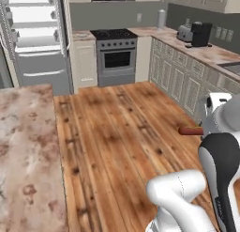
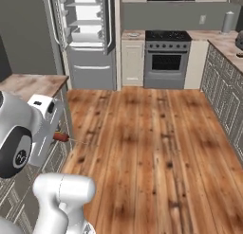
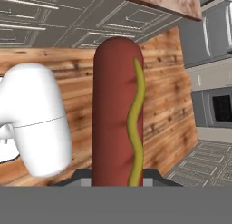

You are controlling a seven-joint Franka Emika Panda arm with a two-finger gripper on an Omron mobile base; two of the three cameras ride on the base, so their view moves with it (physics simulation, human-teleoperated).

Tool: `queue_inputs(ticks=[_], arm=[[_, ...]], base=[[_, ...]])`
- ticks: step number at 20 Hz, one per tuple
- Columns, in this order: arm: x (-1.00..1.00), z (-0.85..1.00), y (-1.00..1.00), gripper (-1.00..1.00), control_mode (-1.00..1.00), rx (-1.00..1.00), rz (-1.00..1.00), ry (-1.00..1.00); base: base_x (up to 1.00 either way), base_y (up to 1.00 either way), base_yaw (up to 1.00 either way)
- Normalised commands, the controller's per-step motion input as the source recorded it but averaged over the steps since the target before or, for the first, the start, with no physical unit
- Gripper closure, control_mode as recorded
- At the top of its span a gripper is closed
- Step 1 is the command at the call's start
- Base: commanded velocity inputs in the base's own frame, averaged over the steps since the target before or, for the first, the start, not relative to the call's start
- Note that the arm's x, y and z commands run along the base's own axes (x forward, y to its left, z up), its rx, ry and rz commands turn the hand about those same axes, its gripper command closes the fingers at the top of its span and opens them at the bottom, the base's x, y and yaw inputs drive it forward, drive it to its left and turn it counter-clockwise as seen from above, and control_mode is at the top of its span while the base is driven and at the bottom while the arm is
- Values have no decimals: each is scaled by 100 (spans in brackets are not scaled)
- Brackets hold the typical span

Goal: Place the cold items (mango and lime) from the fridge in one tupperware on the dining counter. Place the warm items (kebab skewer and hot dog) in the stove area in another tupperware.

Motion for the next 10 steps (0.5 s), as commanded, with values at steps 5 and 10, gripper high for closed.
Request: queue_inputs(ticks=[5, 10], arm=[[0, 0, 0, 100, 100, 0, 0, 0], [0, 0, 0, 100, 100, 0, 0, 0]], base=[[-100, 5, 0], [-100, 3, 0]])
